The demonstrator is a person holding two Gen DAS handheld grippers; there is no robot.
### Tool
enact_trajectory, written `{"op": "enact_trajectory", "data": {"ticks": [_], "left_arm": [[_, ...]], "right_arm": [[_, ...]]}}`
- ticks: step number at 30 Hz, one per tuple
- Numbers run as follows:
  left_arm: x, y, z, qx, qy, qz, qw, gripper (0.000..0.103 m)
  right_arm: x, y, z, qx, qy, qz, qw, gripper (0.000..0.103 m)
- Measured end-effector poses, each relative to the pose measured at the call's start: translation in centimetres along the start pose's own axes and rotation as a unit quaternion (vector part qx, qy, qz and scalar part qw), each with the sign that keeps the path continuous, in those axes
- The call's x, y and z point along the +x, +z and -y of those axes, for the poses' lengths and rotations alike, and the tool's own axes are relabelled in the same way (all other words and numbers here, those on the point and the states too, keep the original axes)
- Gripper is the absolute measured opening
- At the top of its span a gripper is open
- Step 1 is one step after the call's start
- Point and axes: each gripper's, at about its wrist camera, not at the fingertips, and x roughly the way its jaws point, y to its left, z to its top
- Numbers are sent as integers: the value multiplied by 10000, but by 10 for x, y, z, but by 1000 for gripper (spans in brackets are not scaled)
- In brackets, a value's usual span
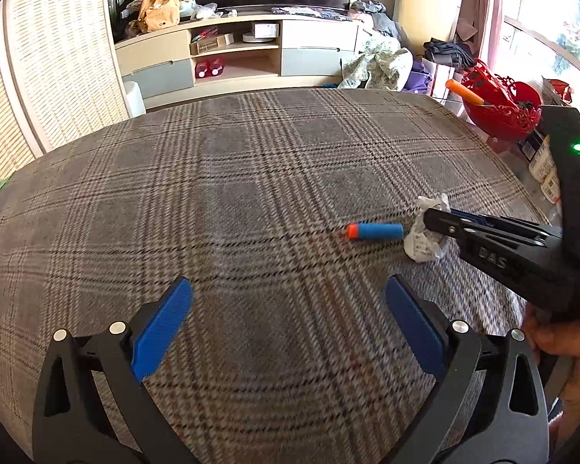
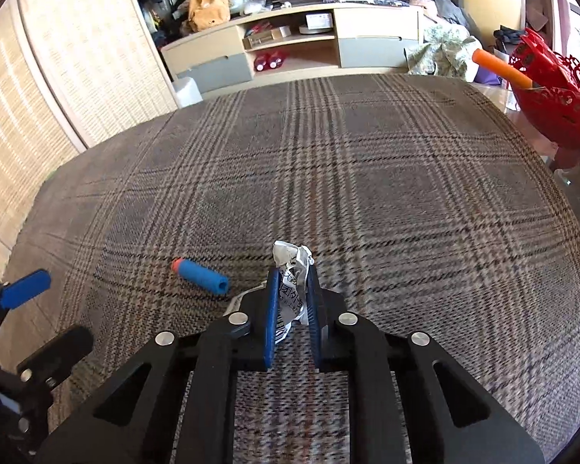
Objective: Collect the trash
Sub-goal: 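Grasp the clear wrapper with the right tool while the left tool grasps the blue-orange dart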
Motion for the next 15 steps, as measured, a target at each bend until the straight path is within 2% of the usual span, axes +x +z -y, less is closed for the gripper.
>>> {"op": "enact_trajectory", "data": {"ticks": [7, 9, 15], "left_arm": [[26, 11, 24, 40, -233, -29, 9997, 94], [34, 13, 33, 111, -320, -38, 9994, 91], [53, 18, 52, 341, -458, -121, 9983, 66]], "right_arm": [[-16, 1, 23, -18, -79, 22, 10000, 14], [-18, -1, 29, -22, -116, 18, 9999, 14], [-24, -6, 46, 1, -113, 2, 9999, 14]]}}
